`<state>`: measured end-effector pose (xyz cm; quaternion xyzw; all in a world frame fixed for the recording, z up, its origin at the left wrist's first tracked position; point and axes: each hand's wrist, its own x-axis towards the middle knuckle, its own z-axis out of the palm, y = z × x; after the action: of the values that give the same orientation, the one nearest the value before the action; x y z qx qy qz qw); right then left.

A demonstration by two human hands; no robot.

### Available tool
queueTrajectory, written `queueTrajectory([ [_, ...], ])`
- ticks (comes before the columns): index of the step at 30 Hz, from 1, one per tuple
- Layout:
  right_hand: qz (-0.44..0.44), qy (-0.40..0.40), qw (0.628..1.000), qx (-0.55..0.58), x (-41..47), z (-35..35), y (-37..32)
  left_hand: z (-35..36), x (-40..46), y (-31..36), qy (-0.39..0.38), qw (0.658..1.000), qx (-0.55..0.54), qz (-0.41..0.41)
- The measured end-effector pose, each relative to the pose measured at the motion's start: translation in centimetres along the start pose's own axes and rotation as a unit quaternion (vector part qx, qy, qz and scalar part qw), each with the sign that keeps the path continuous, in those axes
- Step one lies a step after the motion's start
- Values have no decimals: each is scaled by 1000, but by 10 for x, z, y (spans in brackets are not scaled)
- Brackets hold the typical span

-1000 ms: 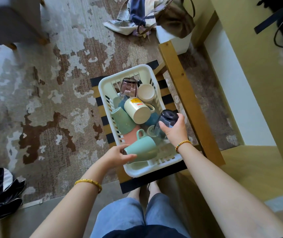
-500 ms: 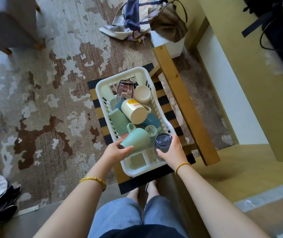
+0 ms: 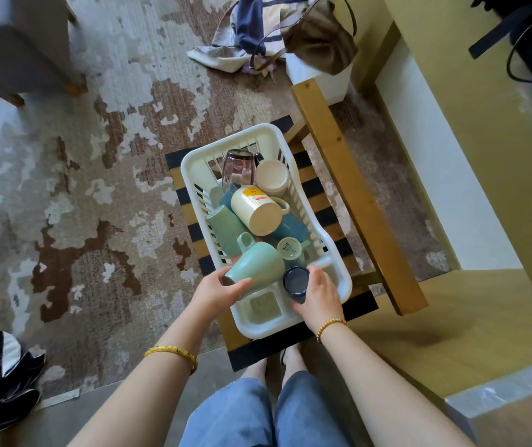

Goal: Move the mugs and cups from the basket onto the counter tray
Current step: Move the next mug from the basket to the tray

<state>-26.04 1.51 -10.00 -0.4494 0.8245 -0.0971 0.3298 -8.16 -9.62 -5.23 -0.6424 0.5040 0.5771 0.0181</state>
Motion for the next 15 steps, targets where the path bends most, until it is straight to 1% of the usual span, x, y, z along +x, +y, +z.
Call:
queueTrajectory([
  [2,-11,2,999,-53,4,2,-3,-1,1,3,-4,1000,10,7],
  [4,-14,-13,996,-85,7,3,-6,-2,2,6,-8,999,28,15],
  [9,-10,-36,991,-129,12,3,-12,-6,0,12,-26,998,51,31],
  [12,1,-58,990,-126,11,-3,-14,-10,-3,14,-27,998,51,36],
  [15,25,-93,993,-66,10,-18,-17,-12,-7,20,-28,998,45,42],
])
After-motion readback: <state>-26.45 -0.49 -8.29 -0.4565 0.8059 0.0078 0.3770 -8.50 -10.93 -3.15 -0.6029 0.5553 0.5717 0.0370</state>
